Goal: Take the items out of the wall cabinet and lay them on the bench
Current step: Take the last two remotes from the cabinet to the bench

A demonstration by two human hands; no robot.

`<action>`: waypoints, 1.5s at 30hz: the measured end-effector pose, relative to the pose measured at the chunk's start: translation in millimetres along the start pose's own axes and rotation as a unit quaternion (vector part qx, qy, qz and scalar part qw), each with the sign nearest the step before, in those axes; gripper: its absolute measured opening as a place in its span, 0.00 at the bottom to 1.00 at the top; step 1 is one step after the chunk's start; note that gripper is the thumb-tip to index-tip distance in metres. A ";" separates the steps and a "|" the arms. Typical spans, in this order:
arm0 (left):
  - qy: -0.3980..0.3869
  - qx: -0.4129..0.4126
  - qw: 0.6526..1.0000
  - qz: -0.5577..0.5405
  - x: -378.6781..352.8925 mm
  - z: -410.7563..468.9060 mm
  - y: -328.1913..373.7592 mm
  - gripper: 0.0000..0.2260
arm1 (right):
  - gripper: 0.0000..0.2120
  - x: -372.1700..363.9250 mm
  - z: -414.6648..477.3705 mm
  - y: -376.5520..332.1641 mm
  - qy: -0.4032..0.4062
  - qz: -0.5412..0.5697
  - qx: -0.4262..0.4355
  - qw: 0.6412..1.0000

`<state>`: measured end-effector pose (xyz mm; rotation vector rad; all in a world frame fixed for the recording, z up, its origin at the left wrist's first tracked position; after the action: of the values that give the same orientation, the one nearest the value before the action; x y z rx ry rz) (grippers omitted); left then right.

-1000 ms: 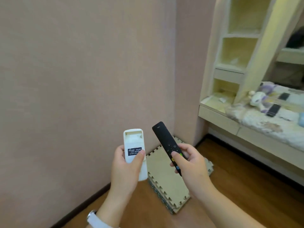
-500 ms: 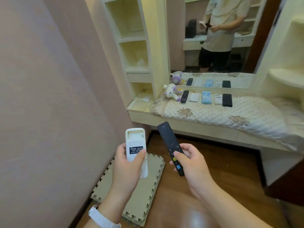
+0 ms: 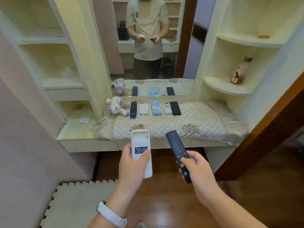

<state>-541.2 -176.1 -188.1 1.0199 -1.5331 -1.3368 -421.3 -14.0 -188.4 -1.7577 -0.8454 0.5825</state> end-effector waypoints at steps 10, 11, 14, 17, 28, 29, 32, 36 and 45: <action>-0.053 0.019 0.997 -0.044 -2.6 141.1 1.3 0.11 | 0.07 -24.8 83.7 -37.6 0.091 0.013 0.001 0.996; -0.059 0.023 0.997 -0.048 -5.9 147.9 -1.2 0.11 | 0.07 -25.5 90.0 -38.2 0.094 0.014 0.000 0.995; -0.078 0.035 0.995 -0.048 -21.2 170.3 -9.8 0.10 | 0.07 -24.0 114.8 -39.8 0.106 0.027 0.001 0.994; -0.095 0.052 0.993 -0.038 -43.5 191.7 -17.7 0.11 | 0.08 -15.1 141.9 -37.1 0.115 0.035 -0.002 0.993; -0.101 0.066 0.991 0.050 -172.4 287.6 -18.8 0.12 | 0.07 69.1 291.7 -33.7 0.115 0.086 -0.044 0.989; -0.095 0.070 0.991 0.059 -188.3 297.9 -17.1 0.12 | 0.06 79.9 308.6 -39.0 0.111 0.084 -0.044 0.989; -0.083 0.075 0.991 0.078 -235.4 326.8 -8.6 0.11 | 0.06 115.0 354.4 -54.6 0.101 0.076 -0.047 0.991; -0.067 0.071 0.990 0.100 -287.3 359.5 1.2 0.12 | 0.05 155.7 409.1 -62.6 0.083 0.062 -0.044 0.994; -0.060 0.133 0.984 0.107 -352.6 397.3 -20.5 0.12 | 0.07 187.8 490.4 -49.0 0.060 0.051 -0.093 0.993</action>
<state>-804.8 278.6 -267.9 0.9156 -1.8922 -1.0801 -673.1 435.5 -301.3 -1.9940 -0.7487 0.4721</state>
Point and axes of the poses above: each hand's wrist, its own z-axis towards the middle knuckle, its own x-axis out of the back of the hand, y = z × x, the point moved 4 cm from there along z, towards the middle knuckle, and after that the axes turned 4 degrees about -y, right-handed, at the moved point
